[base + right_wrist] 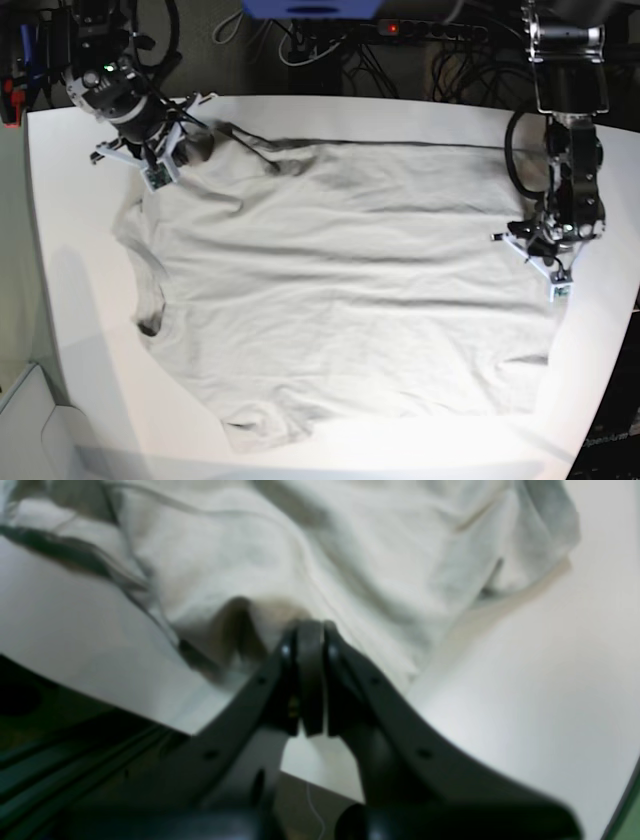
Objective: Layout the t-shirt on the table in an organized manner, then fold the t-shirt properly
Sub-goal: 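Release the t-shirt with the right gripper and raise it, then grasp the sleeve fabric near the right gripper and lift it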
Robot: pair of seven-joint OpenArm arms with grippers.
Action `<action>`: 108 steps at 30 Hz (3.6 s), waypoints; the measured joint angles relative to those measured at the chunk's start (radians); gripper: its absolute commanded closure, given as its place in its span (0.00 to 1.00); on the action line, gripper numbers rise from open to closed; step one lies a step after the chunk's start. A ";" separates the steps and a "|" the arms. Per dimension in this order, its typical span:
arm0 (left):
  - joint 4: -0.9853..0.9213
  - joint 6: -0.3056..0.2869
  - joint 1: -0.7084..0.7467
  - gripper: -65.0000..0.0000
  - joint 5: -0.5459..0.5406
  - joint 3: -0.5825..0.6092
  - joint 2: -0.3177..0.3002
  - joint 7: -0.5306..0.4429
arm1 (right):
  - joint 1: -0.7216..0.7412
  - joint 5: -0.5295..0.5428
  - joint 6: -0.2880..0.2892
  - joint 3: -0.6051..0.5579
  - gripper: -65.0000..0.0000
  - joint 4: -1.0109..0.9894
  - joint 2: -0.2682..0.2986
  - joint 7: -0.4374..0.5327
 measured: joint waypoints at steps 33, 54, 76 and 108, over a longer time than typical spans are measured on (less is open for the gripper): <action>0.091 0.000 0.110 1.00 0.000 0.001 -0.071 0.073 | -0.026 0.004 0.149 0.092 0.48 0.051 -0.064 -0.115; 0.084 0.000 0.110 1.00 0.001 0.001 -0.068 0.067 | 0.072 -0.003 0.188 0.133 0.49 -0.106 -0.066 -0.116; 0.040 0.000 0.111 1.00 0.005 0.000 -0.069 0.051 | 0.329 -0.005 0.190 -0.029 1.00 -0.116 -0.027 -0.130; 0.050 0.000 0.135 1.00 0.031 -0.005 -0.049 0.032 | 0.600 -0.004 0.198 -0.306 0.48 -0.287 0.095 -0.232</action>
